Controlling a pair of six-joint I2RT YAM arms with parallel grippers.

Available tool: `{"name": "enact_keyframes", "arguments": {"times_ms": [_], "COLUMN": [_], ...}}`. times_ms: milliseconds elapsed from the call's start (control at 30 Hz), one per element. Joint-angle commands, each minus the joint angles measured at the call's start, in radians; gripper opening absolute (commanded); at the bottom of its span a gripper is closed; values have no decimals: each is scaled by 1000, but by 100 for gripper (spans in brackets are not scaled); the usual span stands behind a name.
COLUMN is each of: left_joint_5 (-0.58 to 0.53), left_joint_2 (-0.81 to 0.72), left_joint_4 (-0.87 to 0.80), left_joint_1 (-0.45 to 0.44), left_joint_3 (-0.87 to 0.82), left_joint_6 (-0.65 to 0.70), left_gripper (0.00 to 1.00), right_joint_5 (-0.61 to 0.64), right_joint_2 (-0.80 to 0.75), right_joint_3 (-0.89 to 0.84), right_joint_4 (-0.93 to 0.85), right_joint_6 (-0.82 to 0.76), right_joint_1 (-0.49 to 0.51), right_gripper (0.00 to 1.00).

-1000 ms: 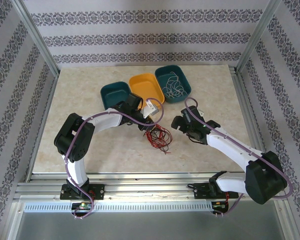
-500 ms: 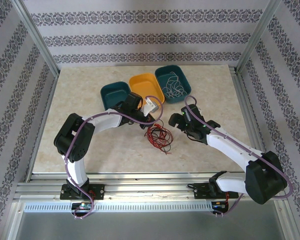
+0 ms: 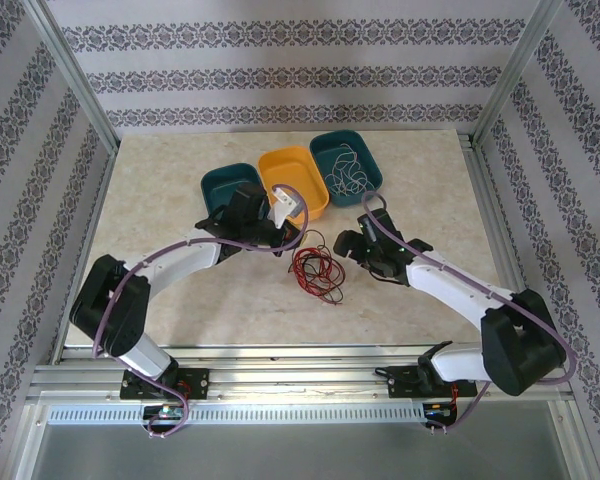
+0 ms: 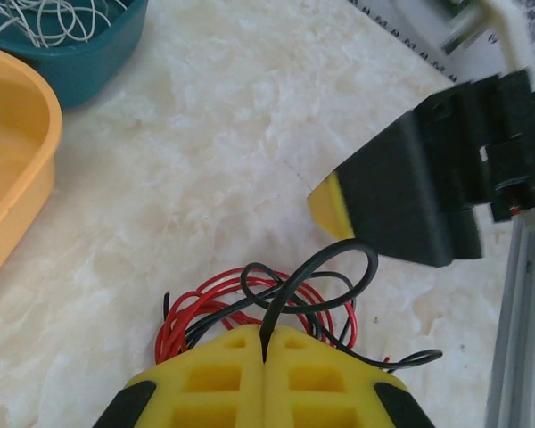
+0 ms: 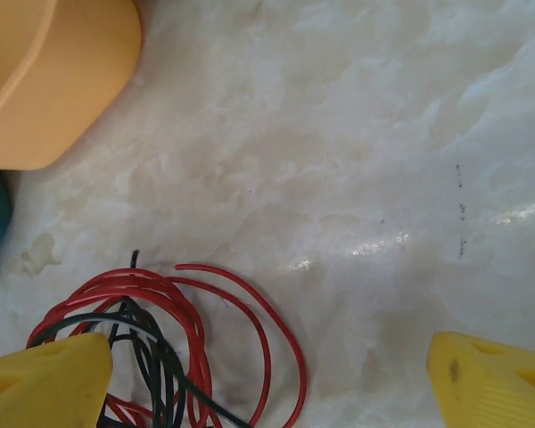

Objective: Untangle the cables

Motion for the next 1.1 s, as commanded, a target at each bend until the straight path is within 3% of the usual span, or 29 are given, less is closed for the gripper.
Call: {"name": "enact_keyframes", "arguments": {"times_ms": [0,433,767,1067], "left_joint_5": [-4,-7,-102,-119], "left_joint_2": [-48,-191,-210,-230], "left_joint_4": [-1,0,25,94], "left_joint_1": [6,7,6,6], "left_joint_3": [-2,26,3,18], "left_joint_6": [-52,-102,-127,-155], "left_gripper": [0,0,0,0], "right_joint_5": [-42,-18,-6,-38], "right_joint_2": [25,-5,-53,-205], "right_joint_3": [-8,-38,-46,-83], "right_joint_4": [27,12,1,35], "right_joint_6": [-17,-5,-15,-125], "right_joint_1": [5,-11,-12,19], "right_gripper": [85,84,84,71]}}
